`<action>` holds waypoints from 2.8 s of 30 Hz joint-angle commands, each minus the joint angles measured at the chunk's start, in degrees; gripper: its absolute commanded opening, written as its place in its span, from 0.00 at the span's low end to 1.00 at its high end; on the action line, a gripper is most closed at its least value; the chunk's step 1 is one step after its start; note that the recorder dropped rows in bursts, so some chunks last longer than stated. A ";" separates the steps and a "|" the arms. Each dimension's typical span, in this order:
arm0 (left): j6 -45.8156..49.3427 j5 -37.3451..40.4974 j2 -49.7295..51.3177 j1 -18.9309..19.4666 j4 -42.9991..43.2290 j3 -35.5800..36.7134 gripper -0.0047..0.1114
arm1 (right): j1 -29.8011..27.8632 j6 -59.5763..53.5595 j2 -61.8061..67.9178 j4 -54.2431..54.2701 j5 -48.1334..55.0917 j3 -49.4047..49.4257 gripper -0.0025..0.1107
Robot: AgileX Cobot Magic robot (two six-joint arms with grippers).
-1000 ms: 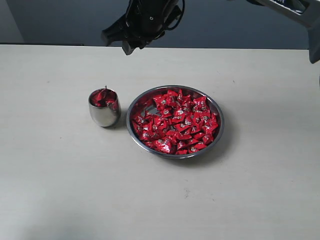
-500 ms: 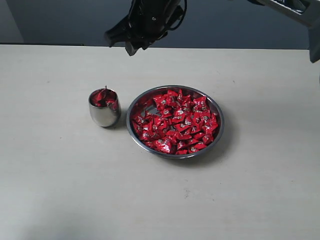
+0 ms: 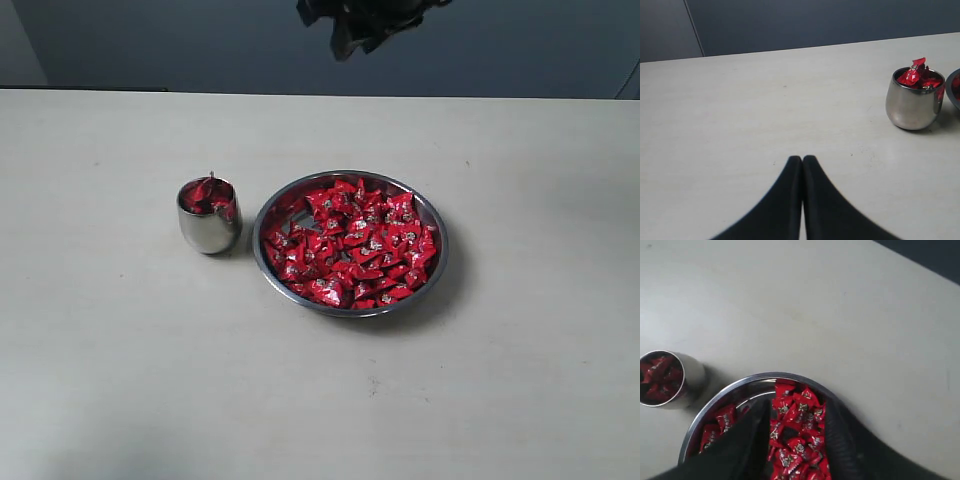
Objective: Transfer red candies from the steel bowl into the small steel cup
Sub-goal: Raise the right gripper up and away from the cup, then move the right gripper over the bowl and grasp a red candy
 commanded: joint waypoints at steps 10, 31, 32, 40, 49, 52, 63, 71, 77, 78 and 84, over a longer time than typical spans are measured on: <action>-0.11 -0.34 -0.27 -0.05 0.11 -0.48 0.04 | -12.26 -3.21 -10.70 3.77 -8.03 11.63 0.34; -0.11 -0.34 -0.27 -0.05 0.11 -0.48 0.04 | -12.67 -16.29 -15.29 22.41 -7.14 16.82 0.34; -0.11 -0.34 -0.27 -0.05 0.11 -0.48 0.04 | -12.67 -17.04 -16.17 22.80 -7.64 17.96 0.34; -0.11 -0.34 -0.27 -0.05 0.11 -0.48 0.04 | -12.67 -19.60 -23.38 22.55 -13.13 30.09 0.34; -0.11 -0.34 -0.27 -0.05 0.11 -0.48 0.04 | -12.67 -19.72 -25.41 19.22 -16.86 37.21 0.34; -0.11 -0.34 -0.27 -0.05 0.11 -0.48 0.04 | -12.67 -19.72 -25.28 18.54 -18.22 37.77 0.34; -0.11 -0.34 -0.27 -0.05 0.11 -0.48 0.04 | -12.67 -19.72 -22.92 18.67 -15.60 37.77 0.34; -0.11 -0.34 -0.27 -0.05 0.11 -0.48 0.04 | -12.57 -19.72 -18.25 23.07 -12.75 37.77 0.34; -0.11 -0.34 -0.27 -0.05 0.11 -0.48 0.04 | -12.57 -19.72 -13.67 24.04 -10.43 37.77 0.34; -0.11 -0.34 -0.27 -0.05 0.11 -0.48 0.04 | -12.57 -19.72 -12.95 24.26 -10.32 37.77 0.34; -0.11 -0.34 -0.27 -0.05 0.11 -0.48 0.04 | -12.49 -19.72 -7.94 24.67 -10.18 37.77 0.34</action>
